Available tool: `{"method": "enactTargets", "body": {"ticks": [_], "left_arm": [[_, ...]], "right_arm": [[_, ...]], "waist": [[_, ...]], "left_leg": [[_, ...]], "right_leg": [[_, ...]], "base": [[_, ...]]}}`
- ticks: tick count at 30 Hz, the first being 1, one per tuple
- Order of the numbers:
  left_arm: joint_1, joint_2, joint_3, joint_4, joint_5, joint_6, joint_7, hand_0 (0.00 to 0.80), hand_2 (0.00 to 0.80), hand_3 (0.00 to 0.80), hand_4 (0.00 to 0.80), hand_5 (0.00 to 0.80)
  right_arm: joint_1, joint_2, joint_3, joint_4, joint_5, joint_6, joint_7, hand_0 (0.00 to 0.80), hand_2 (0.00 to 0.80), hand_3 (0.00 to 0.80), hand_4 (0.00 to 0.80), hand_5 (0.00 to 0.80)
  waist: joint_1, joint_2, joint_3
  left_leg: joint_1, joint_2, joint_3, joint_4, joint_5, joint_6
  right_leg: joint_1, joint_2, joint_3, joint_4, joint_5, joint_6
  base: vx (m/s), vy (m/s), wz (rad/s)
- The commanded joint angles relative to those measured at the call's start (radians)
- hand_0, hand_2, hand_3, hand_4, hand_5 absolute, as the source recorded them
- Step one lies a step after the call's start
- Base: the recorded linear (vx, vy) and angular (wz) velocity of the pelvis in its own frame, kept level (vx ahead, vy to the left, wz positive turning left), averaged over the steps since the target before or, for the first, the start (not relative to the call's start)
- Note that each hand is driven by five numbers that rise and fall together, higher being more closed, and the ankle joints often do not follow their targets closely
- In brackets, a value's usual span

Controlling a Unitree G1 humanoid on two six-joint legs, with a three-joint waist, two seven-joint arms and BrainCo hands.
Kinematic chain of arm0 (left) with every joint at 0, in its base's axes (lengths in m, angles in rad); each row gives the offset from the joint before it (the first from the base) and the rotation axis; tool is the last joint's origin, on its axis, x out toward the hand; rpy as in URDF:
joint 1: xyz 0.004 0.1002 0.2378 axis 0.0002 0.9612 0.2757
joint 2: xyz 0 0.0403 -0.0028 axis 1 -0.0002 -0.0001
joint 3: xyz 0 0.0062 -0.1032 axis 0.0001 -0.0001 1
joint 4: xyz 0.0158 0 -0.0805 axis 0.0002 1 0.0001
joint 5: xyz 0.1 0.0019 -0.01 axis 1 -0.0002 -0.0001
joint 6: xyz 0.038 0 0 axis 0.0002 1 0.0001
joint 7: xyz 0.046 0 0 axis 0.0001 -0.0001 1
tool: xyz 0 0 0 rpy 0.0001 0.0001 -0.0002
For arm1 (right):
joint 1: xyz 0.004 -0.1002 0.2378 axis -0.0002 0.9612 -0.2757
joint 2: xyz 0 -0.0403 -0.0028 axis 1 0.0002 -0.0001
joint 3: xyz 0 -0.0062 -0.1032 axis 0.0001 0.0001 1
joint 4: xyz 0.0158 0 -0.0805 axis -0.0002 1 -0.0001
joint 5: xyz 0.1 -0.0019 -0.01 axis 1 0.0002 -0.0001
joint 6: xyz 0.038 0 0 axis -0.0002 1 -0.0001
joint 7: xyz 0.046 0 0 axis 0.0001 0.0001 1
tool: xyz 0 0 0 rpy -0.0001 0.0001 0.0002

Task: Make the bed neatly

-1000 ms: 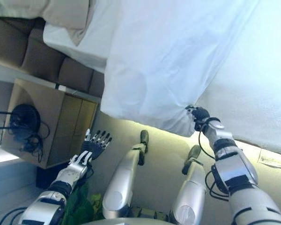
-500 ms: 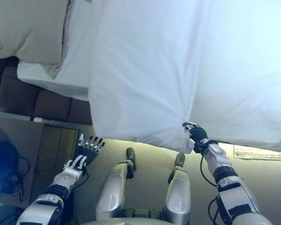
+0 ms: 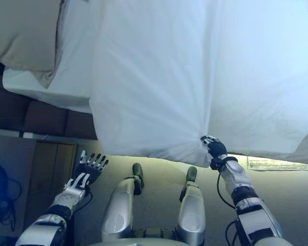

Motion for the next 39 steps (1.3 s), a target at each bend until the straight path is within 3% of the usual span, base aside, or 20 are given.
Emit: {"method": "enactTargets", "body": {"ticks": [1,7,11,20,24,30,35,39], "left_arm": [[-0.037,0.019,0.011,0.021,0.033,-0.002,-0.039,0.0,0.0,0.0,0.0,0.0],[-0.062,0.015,0.006,0.028,0.066,0.01,-0.051,0.0,0.0,0.0,0.0,0.0],[-0.061,0.03,0.004,0.036,0.067,0.024,-0.055,0.0,0.0,0.0,0.0,0.0],[-0.062,0.06,0.022,0.067,0.062,0.044,-0.034,0.0,0.0,0.0,0.0,0.0],[-0.052,0.07,0.034,0.078,0.074,0.052,-0.029,0.0,0.0,0.0,0.0,0.0],[-0.024,0.068,0.04,0.098,0.116,0.05,-0.027,0.0,0.0,0.0,0.0,0.0],[0.028,0.056,0.053,0.144,0.226,0.029,-0.019,0.0,0.0,0.0,0.0,0.0],[0.08,0.048,0.041,0.209,0.457,-0.025,0.019,0.0,0.0,0.0,0.0,0.0]], "right_arm": [[-0.048,-0.059,-0.064,0.112,0.068,0.073,-0.155,0.0,0.0,0.0,0.0,0.0],[-0.134,-0.074,-0.153,0.282,0.191,0.265,-0.22,0.0,0.0,0.0,0.0,0.0],[-0.129,-0.103,-0.155,0.316,0.174,0.308,-0.224,0.0,0.0,0.0,0.0,0.0],[-0.075,-0.12,-0.146,0.333,0.08,0.317,-0.157,0.0,0.0,0.0,0.0,0.0],[-0.043,-0.118,-0.127,0.301,0.013,0.247,-0.103,0.0,0.0,0.0,0.0,0.0],[0.006,-0.076,-0.089,0.246,0.001,0.206,-0.037,0.0,0.0,0.0,0.0,0.0],[0.096,-0.033,-0.093,0.224,-0.035,0.19,0.021,0.0,0.0,0.0,0.0,0.0],[0.198,0.004,-0.098,0.219,-0.057,0.2,0.072,0.0,0.0,0.0,0.0,0.0]], "waist": [[0.011,0.036,0.016],[0.048,0.066,0.026],[0.057,0.07,0.026],[0.057,0.05,0.005],[0.054,0.037,-0.014],[0.044,0.022,-0.059],[0.036,0.012,-0.122],[0.021,0.004,-0.204]], "left_leg": [[0.002,-0.002,-0.023,0.04,-0.028,-0.018],[-0.021,-0.015,-0.048,0.052,-0.031,-0.018],[-0.023,-0.016,-0.054,0.058,-0.03,-0.02],[0.001,0.008,-0.051,0.06,-0.029,-0.027],[0.02,0.023,-0.05,0.06,-0.027,-0.035],[0.08,0.035,-0.04,0.002,-0.006,-0.046],[0.177,0.027,-0.026,-0.119,0.031,-0.053],[0.275,0.023,-0.009,-0.226,0.06,-0.062]], "right_leg": [[-0.054,-0.064,0.004,0.052,0.073,-0.006],[-0.07,-0.073,-0.017,0.079,0.056,-0.01],[-0.064,-0.077,-0.029,0.088,0.046,-0.01],[-0.028,-0.058,-0.052,0.089,0.02,-0.014],[0.004,-0.048,-0.062,0.082,0.007,-0.019],[0.057,-0.026,-0.059,0.039,0.002,-0.021],[0.132,-0.012,-0.056,-0.038,0.013,-0.018],[0.214,0.01,-0.052,-0.117,0.018,-0.012]], "base": [[-0.056,-0.022,0.03],[-0.038,-0.053,0.02],[-0.018,-0.064,0.07],[-0.012,-0.084,0.04],[0.024,-0.101,0.0],[0.043,-0.089,-0.02],[0.092,-0.045,-0.01],[0.208,-0.001,0.02]]}}
